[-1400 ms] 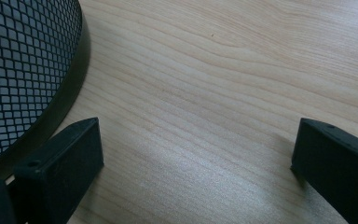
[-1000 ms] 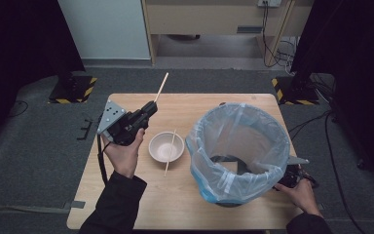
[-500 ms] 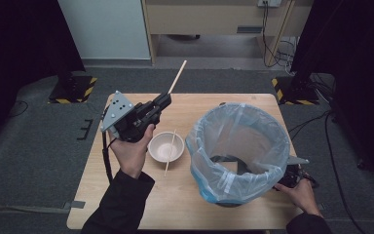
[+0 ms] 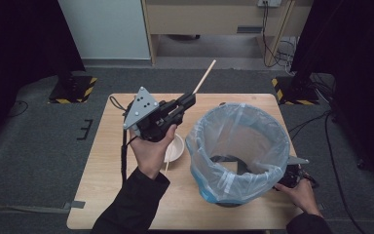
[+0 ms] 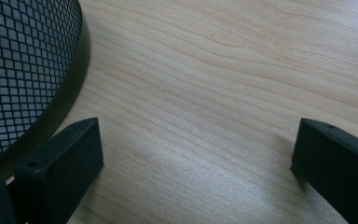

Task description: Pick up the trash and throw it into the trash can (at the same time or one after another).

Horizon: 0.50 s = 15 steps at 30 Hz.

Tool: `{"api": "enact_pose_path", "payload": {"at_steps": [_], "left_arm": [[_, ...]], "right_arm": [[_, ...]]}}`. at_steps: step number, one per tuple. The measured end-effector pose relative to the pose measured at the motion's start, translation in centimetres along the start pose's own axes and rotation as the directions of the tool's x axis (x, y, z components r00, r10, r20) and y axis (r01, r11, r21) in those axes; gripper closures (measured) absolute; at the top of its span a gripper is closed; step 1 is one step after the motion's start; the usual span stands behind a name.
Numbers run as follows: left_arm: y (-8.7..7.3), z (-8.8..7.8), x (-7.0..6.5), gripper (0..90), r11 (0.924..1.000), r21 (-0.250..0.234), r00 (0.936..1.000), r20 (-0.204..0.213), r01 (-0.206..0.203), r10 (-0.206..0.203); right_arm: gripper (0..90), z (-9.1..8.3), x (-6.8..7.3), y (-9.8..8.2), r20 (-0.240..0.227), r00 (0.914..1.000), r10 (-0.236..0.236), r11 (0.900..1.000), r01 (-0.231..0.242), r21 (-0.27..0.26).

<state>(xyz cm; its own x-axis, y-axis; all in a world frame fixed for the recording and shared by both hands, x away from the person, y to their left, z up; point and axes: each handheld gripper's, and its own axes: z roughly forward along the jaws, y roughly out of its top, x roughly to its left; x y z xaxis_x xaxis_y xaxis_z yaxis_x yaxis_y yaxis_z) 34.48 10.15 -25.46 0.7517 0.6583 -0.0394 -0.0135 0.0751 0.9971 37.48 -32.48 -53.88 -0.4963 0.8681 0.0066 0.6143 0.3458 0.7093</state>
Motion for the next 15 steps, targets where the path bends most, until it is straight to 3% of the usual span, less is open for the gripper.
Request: {"api": "enact_pose_path", "payload": {"at_steps": [15], "left_arm": [[-0.1, 3.5, -3.4, 84.9, 0.9997, 0.023, 0.9945, 0.104, -0.013, 0.011]], "right_arm": [[2.2, 0.0, 0.0, 0.0, 0.000, 1.0000, 0.000, 1.000, 0.000, 0.000]]}}
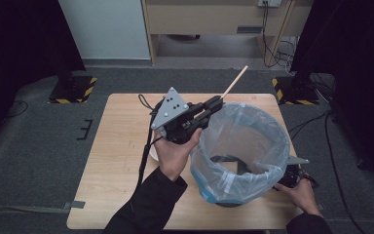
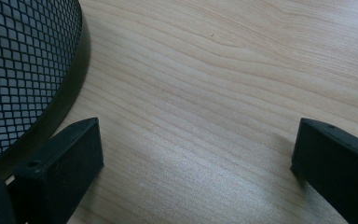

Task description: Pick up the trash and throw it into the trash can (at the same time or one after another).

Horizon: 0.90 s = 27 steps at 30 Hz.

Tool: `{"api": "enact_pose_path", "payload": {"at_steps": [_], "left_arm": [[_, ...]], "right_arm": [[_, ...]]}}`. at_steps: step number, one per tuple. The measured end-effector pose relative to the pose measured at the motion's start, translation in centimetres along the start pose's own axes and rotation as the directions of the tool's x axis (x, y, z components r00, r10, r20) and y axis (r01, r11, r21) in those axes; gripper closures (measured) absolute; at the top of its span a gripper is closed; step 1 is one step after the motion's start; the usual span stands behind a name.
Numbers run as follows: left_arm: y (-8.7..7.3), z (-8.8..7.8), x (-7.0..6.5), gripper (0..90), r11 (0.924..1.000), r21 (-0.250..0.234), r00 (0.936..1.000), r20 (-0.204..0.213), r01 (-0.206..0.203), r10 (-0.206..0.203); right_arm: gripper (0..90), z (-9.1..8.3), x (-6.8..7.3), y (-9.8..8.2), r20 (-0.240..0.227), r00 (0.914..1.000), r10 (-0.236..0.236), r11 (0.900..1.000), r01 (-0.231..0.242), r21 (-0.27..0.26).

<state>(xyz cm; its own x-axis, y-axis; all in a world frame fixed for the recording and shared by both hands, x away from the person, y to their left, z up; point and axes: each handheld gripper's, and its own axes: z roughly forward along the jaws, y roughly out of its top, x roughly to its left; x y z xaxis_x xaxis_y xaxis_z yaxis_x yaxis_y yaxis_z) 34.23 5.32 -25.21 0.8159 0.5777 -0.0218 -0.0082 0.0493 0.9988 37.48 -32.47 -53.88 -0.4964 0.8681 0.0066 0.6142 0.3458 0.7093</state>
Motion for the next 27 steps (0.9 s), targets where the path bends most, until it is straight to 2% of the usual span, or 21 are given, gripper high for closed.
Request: {"api": "enact_pose_path", "payload": {"at_steps": [8, 10, 12, 14, 21, 27], "left_arm": [[-0.2, 1.5, -0.7, 84.9, 0.9997, 0.024, 0.9996, 0.029, 0.004, -0.004], [-0.4, 2.0, -0.7, 84.4, 0.9996, 0.028, 0.9988, 0.049, 0.002, -0.003], [-0.7, 2.7, -0.5, 78.5, 0.9991, 0.033, 0.9965, 0.079, 0.025, -0.028], [-0.9, 2.9, -0.2, 72.4, 0.9985, 0.038, 0.9954, 0.087, 0.039, -0.042], [-0.5, 1.2, 0.6, 62.0, 0.9994, 0.032, 0.9984, 0.054, 0.014, -0.016], [-0.1, -1.6, 2.1, 58.8, 0.9991, 0.038, 0.9998, -0.011, -0.018, 0.019]], "right_arm": [[2.2, 0.0, 0.0, 0.0, 0.000, 1.0000, 0.000, 1.000, 0.000, 0.000], [2.2, 0.0, 0.0, 0.0, 0.000, 1.0000, 0.000, 1.000, 0.000, 0.000], [2.2, 0.0, 0.0, 0.0, 0.000, 1.0000, 0.000, 1.000, 0.000, 0.000], [2.2, 0.0, 0.0, 0.0, 0.000, 1.0000, 0.000, 1.000, 0.000, 0.000], [2.1, 0.0, 0.0, 0.0, 0.000, 1.0000, 0.000, 1.000, 0.000, 0.000], [2.1, 0.0, 0.0, 0.0, -0.002, 1.0000, -0.002, 1.000, 0.002, 0.000]]}}
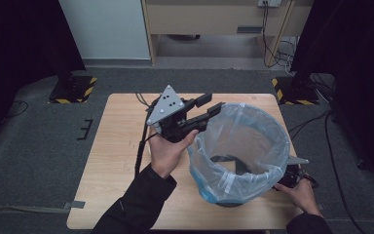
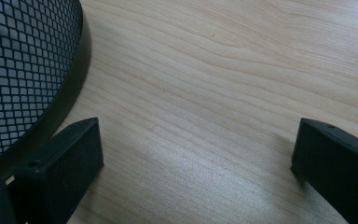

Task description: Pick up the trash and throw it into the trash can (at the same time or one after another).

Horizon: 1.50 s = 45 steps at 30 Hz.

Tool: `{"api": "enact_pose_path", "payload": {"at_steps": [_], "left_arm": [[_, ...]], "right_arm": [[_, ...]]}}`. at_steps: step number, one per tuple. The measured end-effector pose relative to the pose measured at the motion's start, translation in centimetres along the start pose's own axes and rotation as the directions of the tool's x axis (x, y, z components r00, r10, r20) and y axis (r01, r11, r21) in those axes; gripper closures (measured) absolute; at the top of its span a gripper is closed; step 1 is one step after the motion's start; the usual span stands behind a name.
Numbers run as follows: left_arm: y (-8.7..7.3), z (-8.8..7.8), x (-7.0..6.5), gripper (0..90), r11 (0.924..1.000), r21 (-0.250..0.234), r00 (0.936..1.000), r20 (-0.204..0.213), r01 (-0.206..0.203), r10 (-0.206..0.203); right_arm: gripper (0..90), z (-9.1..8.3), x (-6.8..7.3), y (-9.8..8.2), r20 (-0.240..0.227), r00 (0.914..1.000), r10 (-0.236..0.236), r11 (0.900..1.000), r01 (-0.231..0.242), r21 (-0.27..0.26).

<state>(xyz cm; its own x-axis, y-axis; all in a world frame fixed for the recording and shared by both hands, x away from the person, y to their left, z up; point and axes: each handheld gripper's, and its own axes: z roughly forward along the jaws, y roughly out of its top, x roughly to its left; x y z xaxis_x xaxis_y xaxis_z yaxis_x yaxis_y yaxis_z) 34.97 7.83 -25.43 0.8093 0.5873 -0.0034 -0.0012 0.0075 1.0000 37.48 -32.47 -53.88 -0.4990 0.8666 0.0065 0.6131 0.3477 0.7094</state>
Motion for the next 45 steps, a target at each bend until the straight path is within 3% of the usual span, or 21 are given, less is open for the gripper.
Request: {"api": "enact_pose_path", "payload": {"at_steps": [5, 10, 13, 18, 23, 25, 28, 31, 38, 40, 45], "left_arm": [[-0.8, -2.4, 1.5, 55.8, 0.9997, 0.023, 0.9983, -0.059, -0.001, 0.002], [-3.1, -4.5, 3.6, 53.4, 0.9958, 0.088, 0.9910, -0.134, 0.023, -0.011], [-5.0, -5.3, 5.0, 52.5, 0.9902, 0.129, 0.9838, -0.177, 0.052, -0.029], [-8.8, -6.0, 7.1, 51.2, 0.9729, 0.196, 0.9652, -0.252, 0.123, -0.071], [-12.7, -5.9, 8.3, 48.7, 0.9441, 0.278, 0.9486, -0.303, 0.178, -0.089], [-14.3, -5.7, 8.6, 48.1, 0.9274, 0.321, 0.9447, -0.317, 0.192, -0.086], [-16.2, -5.2, 8.8, 47.7, 0.9074, 0.365, 0.9411, -0.328, 0.208, -0.084], [-18.2, -4.5, 9.0, 46.4, 0.8787, 0.421, 0.9380, -0.337, 0.226, -0.080], [-21.3, -3.1, 9.4, 45.8, 0.8248, 0.502, 0.9275, -0.367, 0.261, -0.069], [-21.8, -2.8, 9.4, 46.3, 0.8182, 0.507, 0.9259, -0.370, 0.271, -0.077], [-23.2, -2.3, 9.5, 47.5, 0.7920, 0.536, 0.9202, -0.383, 0.293, -0.082]], "right_arm": [[2.1, 0.0, 0.0, 0.0, 0.000, 1.0000, 0.000, 1.000, 0.000, 0.000], [2.2, 0.0, 0.0, 0.0, 0.001, 1.0000, 0.001, 1.000, -0.001, -0.003], [2.2, 0.0, 0.0, 0.0, 0.000, 1.0000, 0.002, 1.000, -0.002, 0.000], [2.2, 0.0, 0.0, 0.0, 0.000, 1.0000, 0.000, 1.000, 0.000, -0.001], [2.2, 0.0, 0.1, 0.0, 0.000, 1.0000, 0.000, 1.000, 0.000, -0.003], [2.2, 0.0, 0.1, 0.0, 0.000, 1.0000, 0.000, 1.000, 0.000, -0.003], [2.2, 0.0, 0.1, 0.0, 0.000, 1.0000, -0.001, 1.000, 0.001, -0.003], [2.2, 0.0, 0.1, 0.0, 0.000, 1.0000, -0.001, 1.000, 0.001, -0.003], [2.2, 0.0, 0.1, 0.0, -0.002, 1.0000, 0.000, 1.000, 0.000, -0.002], [2.2, 0.0, 0.1, 0.0, -0.002, 1.0000, 0.000, 1.000, 0.000, -0.002], [2.2, 0.0, 0.1, 0.0, -0.003, 1.0000, -0.001, 1.000, 0.001, -0.002]]}}
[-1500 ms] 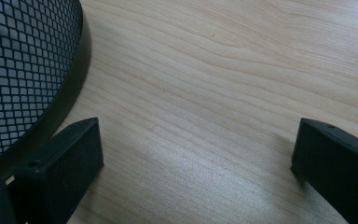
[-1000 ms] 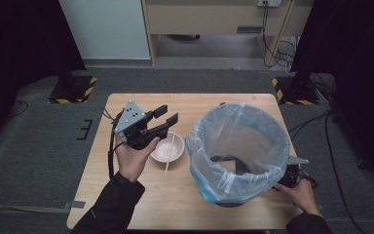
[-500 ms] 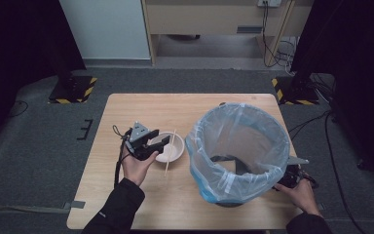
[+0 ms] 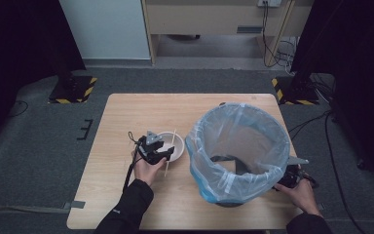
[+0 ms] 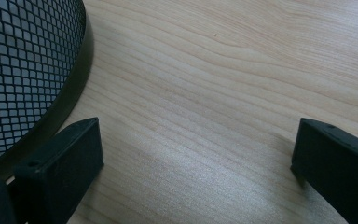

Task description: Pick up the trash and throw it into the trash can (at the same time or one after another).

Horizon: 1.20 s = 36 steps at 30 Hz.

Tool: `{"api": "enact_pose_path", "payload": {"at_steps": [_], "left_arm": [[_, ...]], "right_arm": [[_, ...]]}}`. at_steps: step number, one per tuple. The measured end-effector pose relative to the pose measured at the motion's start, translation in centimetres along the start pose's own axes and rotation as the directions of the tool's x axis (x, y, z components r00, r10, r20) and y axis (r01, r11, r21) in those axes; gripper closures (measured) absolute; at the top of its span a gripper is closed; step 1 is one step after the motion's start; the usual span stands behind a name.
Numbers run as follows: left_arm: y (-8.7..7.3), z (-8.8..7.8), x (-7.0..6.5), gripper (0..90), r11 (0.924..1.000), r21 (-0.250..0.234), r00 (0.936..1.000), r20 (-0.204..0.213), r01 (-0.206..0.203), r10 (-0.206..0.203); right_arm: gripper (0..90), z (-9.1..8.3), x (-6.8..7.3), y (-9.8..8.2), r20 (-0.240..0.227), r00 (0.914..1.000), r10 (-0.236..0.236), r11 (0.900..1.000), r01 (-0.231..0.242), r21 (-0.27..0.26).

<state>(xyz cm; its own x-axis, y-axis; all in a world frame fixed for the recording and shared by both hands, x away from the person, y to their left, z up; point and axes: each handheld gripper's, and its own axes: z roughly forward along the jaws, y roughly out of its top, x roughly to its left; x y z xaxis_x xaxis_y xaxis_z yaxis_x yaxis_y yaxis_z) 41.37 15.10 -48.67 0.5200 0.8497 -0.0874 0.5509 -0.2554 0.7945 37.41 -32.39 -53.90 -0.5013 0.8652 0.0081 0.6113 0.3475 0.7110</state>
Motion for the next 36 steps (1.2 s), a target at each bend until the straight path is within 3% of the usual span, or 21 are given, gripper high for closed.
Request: {"api": "enact_pose_path", "payload": {"at_steps": [5, 18, 24, 31, 36], "left_arm": [[-0.6, 0.9, 0.0, 53.6, 0.9994, 0.034, 1.0000, 0.003, 0.009, -0.009], [-0.9, 1.0, 0.7, 83.6, 0.9962, 0.077, 0.9991, 0.007, 0.041, -0.042], [-0.6, 0.5, 1.1, 85.2, 0.9957, 0.075, 0.9984, 0.011, 0.054, -0.055], [0.4, -1.8, 1.6, 85.2, 0.9989, 0.013, 0.9989, 0.013, 0.045, -0.046], [1.3, -4.4, 1.9, 85.2, 0.9967, -0.068, 0.9989, 0.020, 0.044, -0.043]], "right_arm": [[2.2, 0.0, 0.0, 0.0, 0.000, 1.0000, 0.000, 1.000, 0.000, 0.000], [2.2, 0.0, 0.0, 0.0, 0.000, 1.0000, 0.000, 1.000, 0.000, 0.000], [2.2, 0.0, 0.0, 0.0, 0.000, 1.0000, 0.000, 1.000, 0.000, 0.000], [2.2, 0.0, 0.0, 0.0, 0.000, 1.0000, 0.000, 1.000, 0.000, 0.000], [2.2, 0.0, 0.0, 0.0, -0.001, 1.0000, -0.001, 1.000, 0.001, 0.000]]}}
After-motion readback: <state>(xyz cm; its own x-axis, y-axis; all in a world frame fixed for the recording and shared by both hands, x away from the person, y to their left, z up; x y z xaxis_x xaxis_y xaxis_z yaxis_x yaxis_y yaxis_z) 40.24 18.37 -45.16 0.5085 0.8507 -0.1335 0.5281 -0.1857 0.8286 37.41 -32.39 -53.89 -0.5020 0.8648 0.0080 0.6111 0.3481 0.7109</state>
